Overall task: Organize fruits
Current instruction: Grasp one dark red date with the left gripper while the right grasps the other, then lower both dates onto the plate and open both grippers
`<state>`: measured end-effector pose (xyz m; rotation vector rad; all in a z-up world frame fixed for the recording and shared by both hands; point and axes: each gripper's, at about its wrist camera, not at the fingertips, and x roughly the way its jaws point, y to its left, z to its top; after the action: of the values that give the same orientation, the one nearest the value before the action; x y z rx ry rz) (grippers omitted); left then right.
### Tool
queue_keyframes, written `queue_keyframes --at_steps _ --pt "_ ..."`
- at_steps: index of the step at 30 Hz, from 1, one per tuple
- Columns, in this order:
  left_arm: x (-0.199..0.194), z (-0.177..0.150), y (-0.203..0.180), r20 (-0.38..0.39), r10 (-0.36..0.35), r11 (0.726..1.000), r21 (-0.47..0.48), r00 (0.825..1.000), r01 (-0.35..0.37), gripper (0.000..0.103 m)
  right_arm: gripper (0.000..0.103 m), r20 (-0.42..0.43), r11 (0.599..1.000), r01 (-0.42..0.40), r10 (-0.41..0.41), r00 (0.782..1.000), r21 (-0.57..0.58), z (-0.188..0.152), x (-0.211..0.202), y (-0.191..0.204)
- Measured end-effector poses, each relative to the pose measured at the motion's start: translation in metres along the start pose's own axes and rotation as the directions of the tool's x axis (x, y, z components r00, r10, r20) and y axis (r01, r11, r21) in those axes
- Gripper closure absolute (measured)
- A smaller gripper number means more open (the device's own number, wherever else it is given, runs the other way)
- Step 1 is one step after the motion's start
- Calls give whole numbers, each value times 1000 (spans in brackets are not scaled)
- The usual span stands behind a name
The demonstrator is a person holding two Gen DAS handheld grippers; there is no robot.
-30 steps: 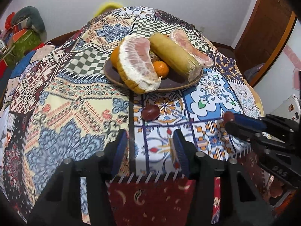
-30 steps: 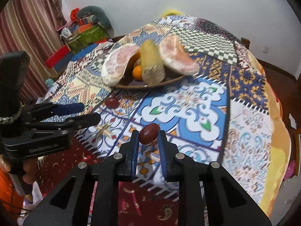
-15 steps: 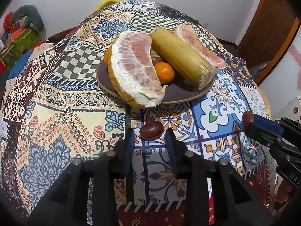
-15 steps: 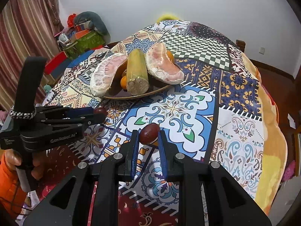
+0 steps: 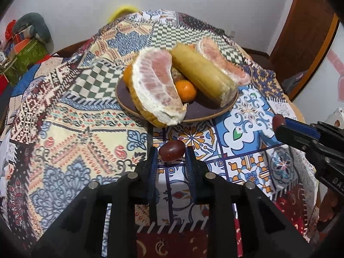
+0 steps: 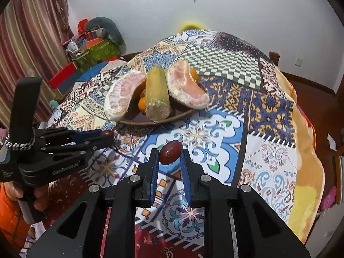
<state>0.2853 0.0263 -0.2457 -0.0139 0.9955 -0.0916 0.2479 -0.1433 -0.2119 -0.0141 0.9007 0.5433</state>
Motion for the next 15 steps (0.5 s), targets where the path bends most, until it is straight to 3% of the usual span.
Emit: queue_keyframes --at_steps 9,15 --pt "-36 16 -2 93 -21 1000 -1 995 22 78 84 42 1000 9 -8 999 -20 20 1 4" --pt "-31 34 -6 113 -33 999 -14 993 35 77 84 55 999 12 -11 998 -29 34 9 2"
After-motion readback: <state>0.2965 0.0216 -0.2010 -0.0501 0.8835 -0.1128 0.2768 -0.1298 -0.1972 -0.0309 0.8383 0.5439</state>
